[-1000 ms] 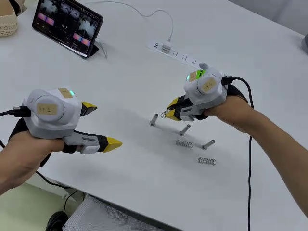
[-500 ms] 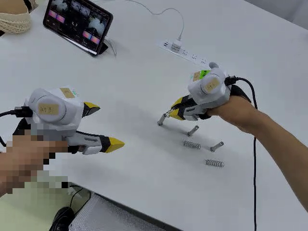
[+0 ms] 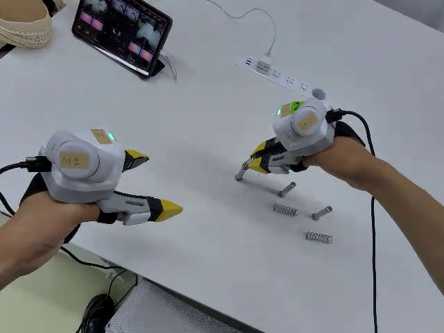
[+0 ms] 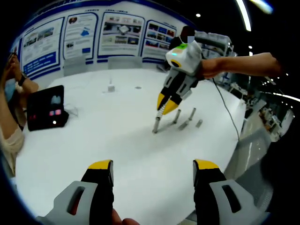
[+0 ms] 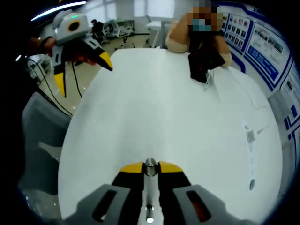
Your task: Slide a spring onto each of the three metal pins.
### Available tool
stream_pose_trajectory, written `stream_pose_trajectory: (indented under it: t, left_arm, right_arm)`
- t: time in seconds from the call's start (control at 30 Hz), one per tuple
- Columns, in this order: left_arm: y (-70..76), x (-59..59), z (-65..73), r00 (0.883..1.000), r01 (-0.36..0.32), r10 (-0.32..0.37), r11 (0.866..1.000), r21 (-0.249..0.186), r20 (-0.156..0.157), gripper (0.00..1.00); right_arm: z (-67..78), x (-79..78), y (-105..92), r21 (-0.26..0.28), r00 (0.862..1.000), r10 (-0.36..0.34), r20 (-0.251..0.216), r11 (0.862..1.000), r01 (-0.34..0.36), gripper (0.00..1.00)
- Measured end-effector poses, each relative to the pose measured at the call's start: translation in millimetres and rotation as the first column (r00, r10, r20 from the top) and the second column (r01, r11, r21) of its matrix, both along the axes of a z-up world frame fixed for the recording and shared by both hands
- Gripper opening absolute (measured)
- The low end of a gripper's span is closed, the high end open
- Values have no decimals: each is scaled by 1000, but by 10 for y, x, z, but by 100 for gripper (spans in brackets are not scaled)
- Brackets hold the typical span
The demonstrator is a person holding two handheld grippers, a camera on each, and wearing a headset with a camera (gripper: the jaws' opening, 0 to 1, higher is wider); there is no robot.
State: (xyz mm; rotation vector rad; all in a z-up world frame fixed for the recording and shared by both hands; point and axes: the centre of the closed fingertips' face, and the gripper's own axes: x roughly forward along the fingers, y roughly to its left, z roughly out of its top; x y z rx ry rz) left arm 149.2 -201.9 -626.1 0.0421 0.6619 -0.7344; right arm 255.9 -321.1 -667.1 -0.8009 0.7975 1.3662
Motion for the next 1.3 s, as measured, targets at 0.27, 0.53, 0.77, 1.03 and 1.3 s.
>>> stream_pose_trajectory:
  t: [0.27, 0.53, 0.77, 1.03, 1.3]
  left_arm:
    - [-27, -12, -32, 1000, 14, -14, 1000, 4, -8, 70]
    - [-24, -51, -59, 1000, 14, -14, 1000, 4, -18, 70]
    - [17, -71, -77, 1000, 6, -6, 1000, 4, -26, 70]
    - [56, -70, -96, 999, -5, 5, 1000, 5, -33, 70]
    - [58, -61, -102, 999, -9, 9, 1000, 5, -35, 70]
  right_arm:
    - [-67, -25, 37, -10, 1000, 28, 3, 1000, -28, 13]
    - [-191, -21, 66, -29, 999, 52, 4, 998, -52, 13]
    - [-308, -24, 90, -42, 997, 74, 3, 996, -73, 13]
    - [-418, -14, 100, -55, 996, 89, -2, 995, -89, 13]
    - [-508, -18, 95, -70, 995, 95, -11, 993, -96, 13]
